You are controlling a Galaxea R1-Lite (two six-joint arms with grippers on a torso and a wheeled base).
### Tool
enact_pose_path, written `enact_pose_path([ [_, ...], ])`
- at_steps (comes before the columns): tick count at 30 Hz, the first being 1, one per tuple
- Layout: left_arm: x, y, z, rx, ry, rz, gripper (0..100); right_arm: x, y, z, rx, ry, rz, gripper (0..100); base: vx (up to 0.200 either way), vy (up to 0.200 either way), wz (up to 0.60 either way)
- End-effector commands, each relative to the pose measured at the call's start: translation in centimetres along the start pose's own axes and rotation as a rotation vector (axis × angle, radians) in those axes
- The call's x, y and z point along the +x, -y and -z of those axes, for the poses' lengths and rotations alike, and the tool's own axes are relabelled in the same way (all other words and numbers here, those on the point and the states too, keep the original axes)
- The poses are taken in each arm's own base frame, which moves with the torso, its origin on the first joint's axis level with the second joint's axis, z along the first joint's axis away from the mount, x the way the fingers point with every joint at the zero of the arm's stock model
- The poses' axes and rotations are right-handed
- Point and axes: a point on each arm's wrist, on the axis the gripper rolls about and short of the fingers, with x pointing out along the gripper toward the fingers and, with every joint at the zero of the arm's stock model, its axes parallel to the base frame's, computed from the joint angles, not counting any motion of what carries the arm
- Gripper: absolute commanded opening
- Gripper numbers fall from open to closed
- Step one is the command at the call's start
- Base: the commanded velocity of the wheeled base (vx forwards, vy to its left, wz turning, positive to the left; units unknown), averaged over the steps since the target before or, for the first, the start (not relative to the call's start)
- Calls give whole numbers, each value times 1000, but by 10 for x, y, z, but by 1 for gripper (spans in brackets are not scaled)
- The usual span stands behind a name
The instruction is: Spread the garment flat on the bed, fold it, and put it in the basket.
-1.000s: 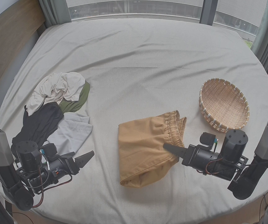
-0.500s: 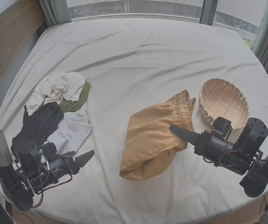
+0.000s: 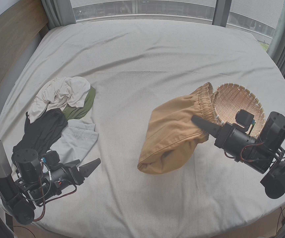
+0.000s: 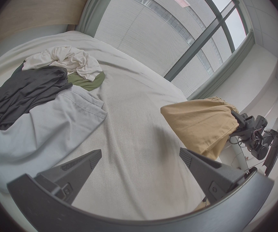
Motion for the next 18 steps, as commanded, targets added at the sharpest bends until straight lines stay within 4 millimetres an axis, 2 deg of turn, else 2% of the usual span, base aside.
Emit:
enact_pose_path([
  [1,0,0,0,-1,-1,0,100,-4,-3,-7,-9,24,-5,0,0,0,0],
  [14,-1,0,1,0,-3,-2,100,-4,-4,-9,-14,30,-8,0,0,0,0],
  [18,-1,0,1,0,-3,-2,100,-7,0,-23,-41,80,10,0,0,0,0],
])
